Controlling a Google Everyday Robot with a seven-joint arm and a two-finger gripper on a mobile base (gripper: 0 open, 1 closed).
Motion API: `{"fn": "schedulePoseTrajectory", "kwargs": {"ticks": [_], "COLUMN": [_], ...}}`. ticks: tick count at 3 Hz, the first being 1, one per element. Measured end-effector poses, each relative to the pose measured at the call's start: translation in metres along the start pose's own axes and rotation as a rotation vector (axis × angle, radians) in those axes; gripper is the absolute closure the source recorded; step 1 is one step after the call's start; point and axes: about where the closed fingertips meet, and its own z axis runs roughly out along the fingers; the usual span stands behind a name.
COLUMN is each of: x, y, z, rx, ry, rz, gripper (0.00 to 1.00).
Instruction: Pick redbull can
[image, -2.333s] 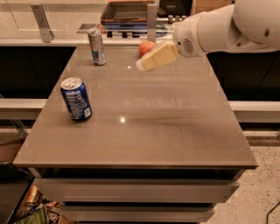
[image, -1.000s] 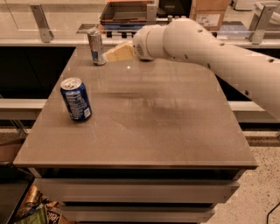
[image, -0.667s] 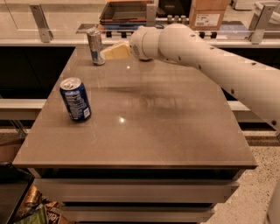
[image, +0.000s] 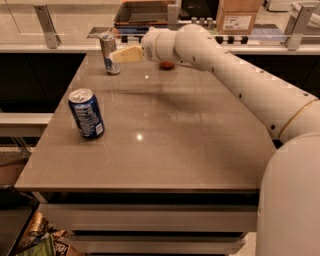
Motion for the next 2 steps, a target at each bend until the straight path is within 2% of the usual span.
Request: {"fn": "schedulePoseTrajectory", "kwargs": {"ticks": [2], "x": [-0.008], "y": [-0.003], "z": [0.04], "rx": [-0.084], "ry": [0.016], "rz": [-0.016], "gripper": [0.0]}}
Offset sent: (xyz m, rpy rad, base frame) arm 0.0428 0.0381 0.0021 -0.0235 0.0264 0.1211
